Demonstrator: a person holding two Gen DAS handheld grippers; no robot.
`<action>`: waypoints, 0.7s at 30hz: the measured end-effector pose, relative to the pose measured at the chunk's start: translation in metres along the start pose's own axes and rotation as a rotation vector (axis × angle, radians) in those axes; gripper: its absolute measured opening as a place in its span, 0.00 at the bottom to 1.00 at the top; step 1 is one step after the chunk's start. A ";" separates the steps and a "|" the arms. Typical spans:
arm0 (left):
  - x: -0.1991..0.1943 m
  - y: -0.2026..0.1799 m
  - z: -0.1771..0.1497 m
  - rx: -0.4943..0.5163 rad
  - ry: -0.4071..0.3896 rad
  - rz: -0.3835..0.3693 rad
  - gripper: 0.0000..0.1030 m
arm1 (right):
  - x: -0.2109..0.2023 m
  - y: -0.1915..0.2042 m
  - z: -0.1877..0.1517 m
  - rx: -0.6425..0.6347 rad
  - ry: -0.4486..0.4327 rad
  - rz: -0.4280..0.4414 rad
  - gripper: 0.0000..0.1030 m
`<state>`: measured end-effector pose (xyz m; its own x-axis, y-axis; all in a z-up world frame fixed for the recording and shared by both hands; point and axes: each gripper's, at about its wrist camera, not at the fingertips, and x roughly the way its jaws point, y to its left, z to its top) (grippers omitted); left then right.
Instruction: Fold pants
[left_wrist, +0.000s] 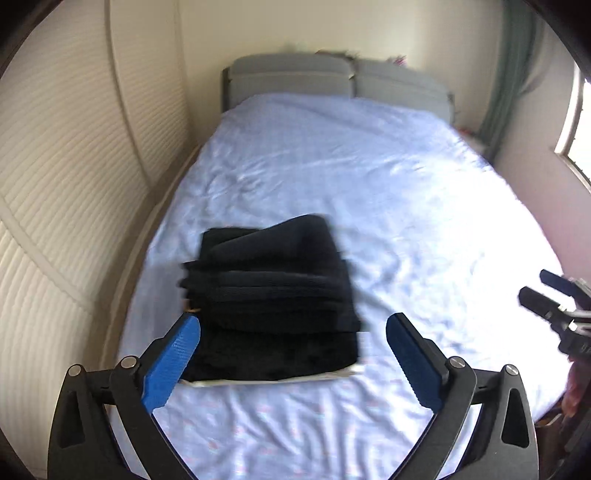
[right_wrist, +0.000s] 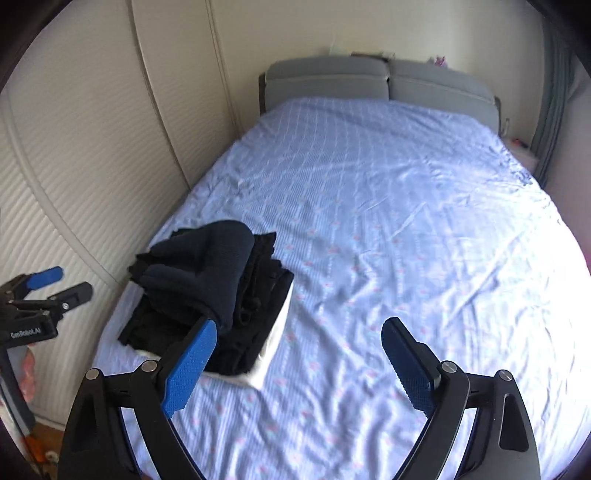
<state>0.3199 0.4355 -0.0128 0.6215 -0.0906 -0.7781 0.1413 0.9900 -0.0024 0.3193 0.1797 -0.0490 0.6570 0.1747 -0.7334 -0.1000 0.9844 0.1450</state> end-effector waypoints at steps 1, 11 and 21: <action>-0.011 -0.013 -0.002 0.000 -0.014 -0.009 1.00 | -0.016 -0.007 -0.005 0.007 -0.011 0.006 0.89; -0.109 -0.145 -0.047 0.098 -0.125 0.002 1.00 | -0.164 -0.088 -0.076 0.068 -0.100 -0.065 0.89; -0.176 -0.252 -0.096 0.133 -0.179 -0.061 1.00 | -0.274 -0.166 -0.141 0.100 -0.181 -0.110 0.89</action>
<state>0.1007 0.2126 0.0647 0.7340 -0.1793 -0.6551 0.2757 0.9601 0.0461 0.0508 -0.0284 0.0341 0.7843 0.0507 -0.6183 0.0481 0.9887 0.1420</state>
